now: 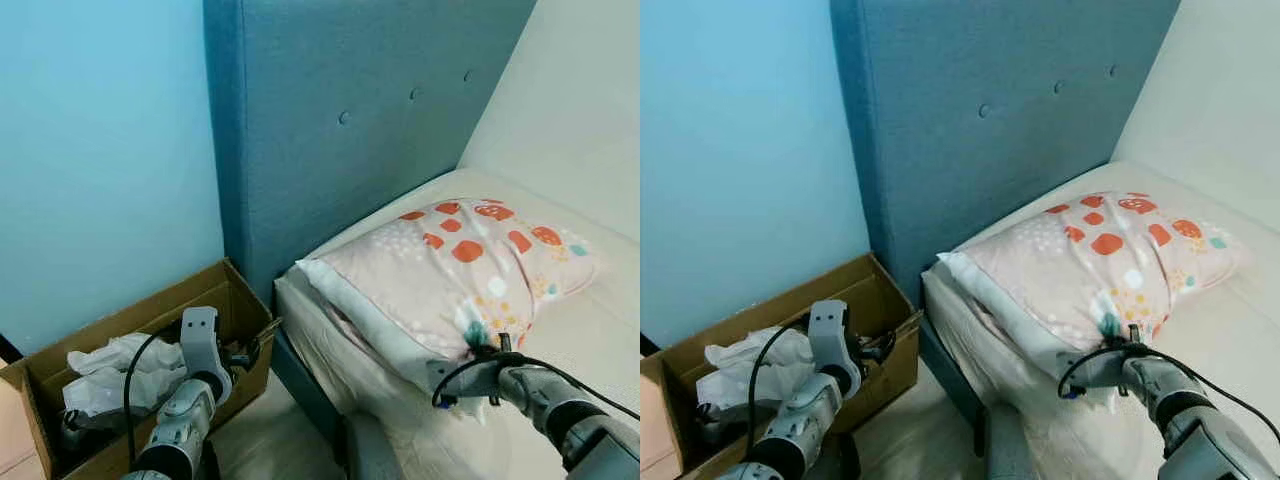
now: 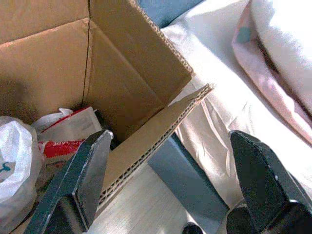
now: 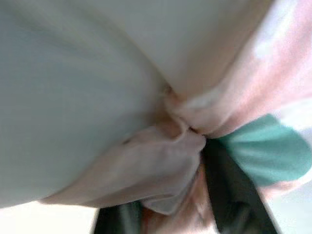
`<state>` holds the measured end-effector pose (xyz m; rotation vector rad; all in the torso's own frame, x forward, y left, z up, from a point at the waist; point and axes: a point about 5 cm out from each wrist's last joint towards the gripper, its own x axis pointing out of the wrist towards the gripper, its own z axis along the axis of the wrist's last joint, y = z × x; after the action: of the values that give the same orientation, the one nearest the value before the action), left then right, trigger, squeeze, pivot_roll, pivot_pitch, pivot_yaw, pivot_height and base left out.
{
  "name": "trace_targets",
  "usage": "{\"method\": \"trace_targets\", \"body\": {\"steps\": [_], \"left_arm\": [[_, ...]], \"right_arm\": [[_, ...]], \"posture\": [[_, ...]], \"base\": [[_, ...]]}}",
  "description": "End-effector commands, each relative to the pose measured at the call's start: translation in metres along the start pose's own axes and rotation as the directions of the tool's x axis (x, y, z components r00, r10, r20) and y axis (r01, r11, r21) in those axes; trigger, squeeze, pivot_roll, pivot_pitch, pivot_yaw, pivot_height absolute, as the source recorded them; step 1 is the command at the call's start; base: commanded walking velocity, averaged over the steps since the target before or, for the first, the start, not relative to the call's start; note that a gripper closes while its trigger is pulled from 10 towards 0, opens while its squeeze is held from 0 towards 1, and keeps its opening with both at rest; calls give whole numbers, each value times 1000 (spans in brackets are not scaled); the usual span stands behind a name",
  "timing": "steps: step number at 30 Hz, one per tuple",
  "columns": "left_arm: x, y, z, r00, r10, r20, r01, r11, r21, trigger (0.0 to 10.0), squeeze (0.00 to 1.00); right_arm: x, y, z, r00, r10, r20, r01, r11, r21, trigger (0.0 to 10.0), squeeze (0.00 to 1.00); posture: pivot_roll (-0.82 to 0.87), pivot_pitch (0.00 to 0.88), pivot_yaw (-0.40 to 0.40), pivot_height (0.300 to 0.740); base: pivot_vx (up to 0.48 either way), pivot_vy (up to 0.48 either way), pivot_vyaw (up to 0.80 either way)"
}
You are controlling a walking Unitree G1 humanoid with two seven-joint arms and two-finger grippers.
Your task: Clean up the room
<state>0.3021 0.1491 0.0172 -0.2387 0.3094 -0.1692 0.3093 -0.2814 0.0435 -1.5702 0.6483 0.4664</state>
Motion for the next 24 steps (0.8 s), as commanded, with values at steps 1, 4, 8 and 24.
{"method": "trace_targets", "body": {"steps": [1,4,8,24], "left_arm": [[-1,-1,-6,1000,-4,-26,4,1000,1,10000,1000],[-1,0,-5,1000,0,-27,0,1000,4,10000,1000],[-1,2,-4,1000,4,-27,-4,1000,6,10000,1000],[-5,22,-1,998,51,-40,-50,999,20,10000,1000]], "right_arm": [[-1,-2,0,999,29,22,-32,991,130,10000,1000],[0,3,9,991,102,82,-123,943,310,10000,1000],[0,8,17,969,183,163,-237,872,429,10000,1000],[-37,-2,20,657,438,613,-713,627,315,10000,1000]], "posture": [[-90,109,-110,598],[-85,107,-109,598],[-84,104,-107,598],[-65,68,-100,598]], "base": [[0,0,0],[0,0,0],[0,0,0],[0,0,0]]}}
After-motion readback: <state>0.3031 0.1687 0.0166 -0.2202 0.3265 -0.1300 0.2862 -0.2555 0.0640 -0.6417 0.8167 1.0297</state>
